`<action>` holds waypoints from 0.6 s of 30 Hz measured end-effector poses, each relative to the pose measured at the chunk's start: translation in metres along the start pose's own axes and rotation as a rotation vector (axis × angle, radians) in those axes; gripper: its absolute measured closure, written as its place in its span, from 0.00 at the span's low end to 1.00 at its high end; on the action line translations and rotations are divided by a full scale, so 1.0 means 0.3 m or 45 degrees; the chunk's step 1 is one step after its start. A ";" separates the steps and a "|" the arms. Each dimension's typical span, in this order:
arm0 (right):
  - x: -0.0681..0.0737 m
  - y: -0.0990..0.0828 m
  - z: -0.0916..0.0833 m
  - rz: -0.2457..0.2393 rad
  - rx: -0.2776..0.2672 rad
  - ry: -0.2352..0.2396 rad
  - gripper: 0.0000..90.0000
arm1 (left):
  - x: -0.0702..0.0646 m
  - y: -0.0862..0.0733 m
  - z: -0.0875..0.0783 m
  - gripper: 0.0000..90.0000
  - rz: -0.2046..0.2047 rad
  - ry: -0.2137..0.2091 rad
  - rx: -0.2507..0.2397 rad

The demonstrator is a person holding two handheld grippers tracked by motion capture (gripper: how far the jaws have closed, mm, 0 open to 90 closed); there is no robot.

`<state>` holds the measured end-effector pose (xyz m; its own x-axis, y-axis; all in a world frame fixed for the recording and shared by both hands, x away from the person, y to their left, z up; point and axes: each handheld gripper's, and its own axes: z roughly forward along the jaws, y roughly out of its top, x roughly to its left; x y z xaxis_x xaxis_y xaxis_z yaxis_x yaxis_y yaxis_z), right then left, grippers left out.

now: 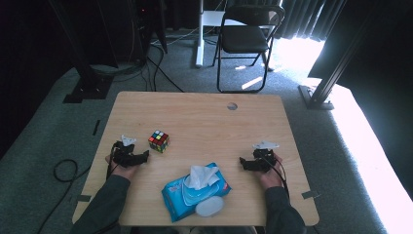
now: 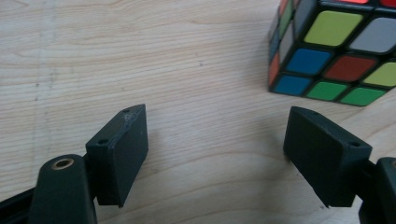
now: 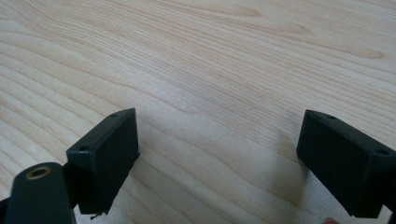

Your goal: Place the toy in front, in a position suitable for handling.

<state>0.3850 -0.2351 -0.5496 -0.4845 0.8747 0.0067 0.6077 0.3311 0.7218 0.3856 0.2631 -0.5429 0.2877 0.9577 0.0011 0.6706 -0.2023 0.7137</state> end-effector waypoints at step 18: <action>0.003 -0.001 -0.002 0.004 -0.002 -0.004 0.15 | 0.011 0.052 -0.075 0.26 -0.032 -0.072 -0.105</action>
<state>0.3841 -0.2348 -0.5496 -0.4804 0.8770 0.0065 0.6082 0.3278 0.7230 0.3815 0.2676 -0.5158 0.3111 0.9487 -0.0557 0.6201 -0.1582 0.7685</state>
